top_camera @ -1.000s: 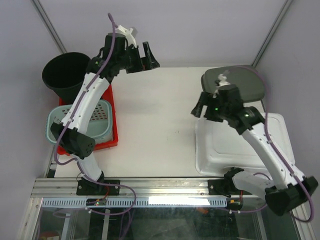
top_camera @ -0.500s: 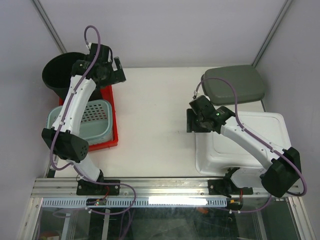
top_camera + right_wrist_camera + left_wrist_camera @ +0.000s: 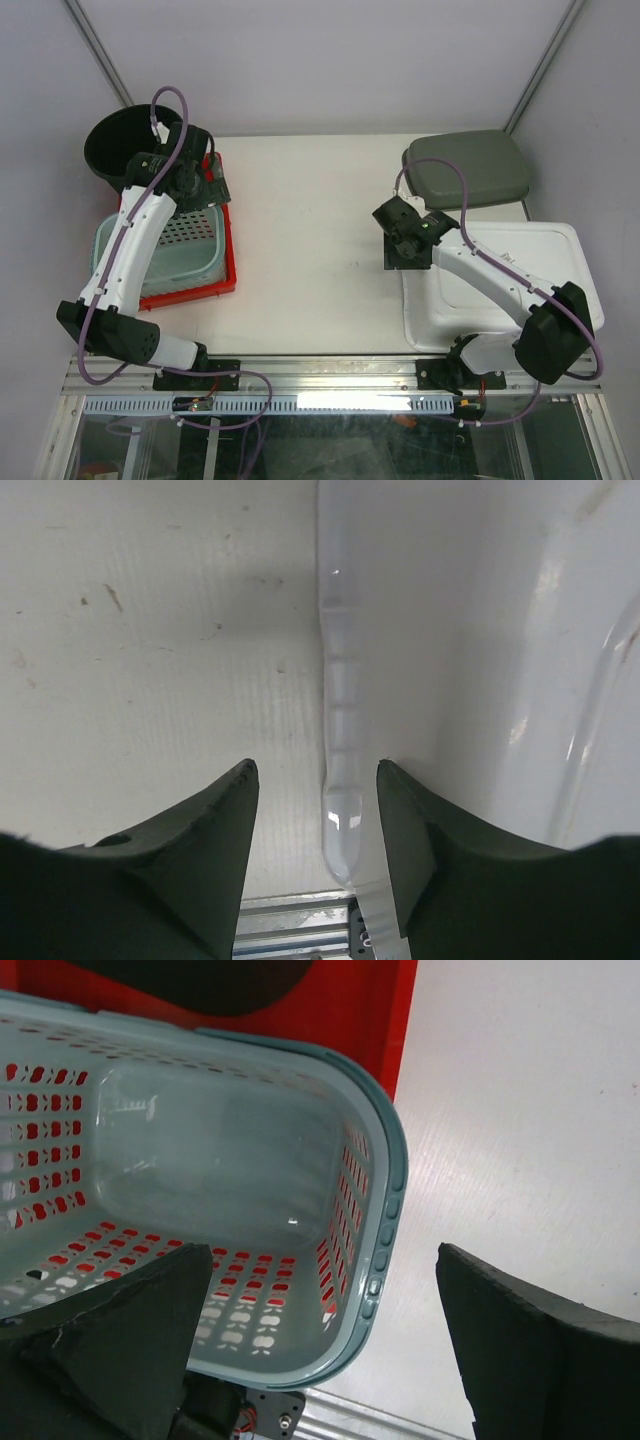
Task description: Turn the large container upside down
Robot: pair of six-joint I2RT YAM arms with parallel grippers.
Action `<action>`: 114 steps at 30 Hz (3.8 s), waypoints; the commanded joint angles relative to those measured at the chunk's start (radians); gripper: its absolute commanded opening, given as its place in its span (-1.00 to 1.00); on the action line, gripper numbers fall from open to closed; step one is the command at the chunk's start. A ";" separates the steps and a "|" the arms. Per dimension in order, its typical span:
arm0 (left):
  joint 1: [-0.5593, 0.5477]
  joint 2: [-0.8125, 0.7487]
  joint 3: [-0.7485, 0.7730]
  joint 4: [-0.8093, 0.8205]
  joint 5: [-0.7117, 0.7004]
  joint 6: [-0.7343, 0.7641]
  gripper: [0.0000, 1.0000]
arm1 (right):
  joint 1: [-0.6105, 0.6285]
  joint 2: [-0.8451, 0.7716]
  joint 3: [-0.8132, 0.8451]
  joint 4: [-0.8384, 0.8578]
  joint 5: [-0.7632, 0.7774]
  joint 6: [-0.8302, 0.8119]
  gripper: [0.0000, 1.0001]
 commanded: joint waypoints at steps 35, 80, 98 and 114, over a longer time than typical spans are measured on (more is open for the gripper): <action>-0.096 -0.091 -0.412 0.368 0.127 0.059 -0.28 | 0.000 -0.084 0.150 0.160 0.028 -0.042 0.27; -0.114 0.145 0.098 1.048 1.278 -0.412 -1.00 | -0.011 -0.395 0.226 0.282 0.268 -0.242 0.40; -0.178 0.547 0.000 2.094 1.038 -1.147 -1.00 | -0.013 -0.376 0.241 0.244 0.292 -0.270 0.45; -0.176 0.838 0.211 2.186 0.889 -1.397 -1.00 | -0.024 -0.366 0.260 0.192 0.264 -0.232 0.46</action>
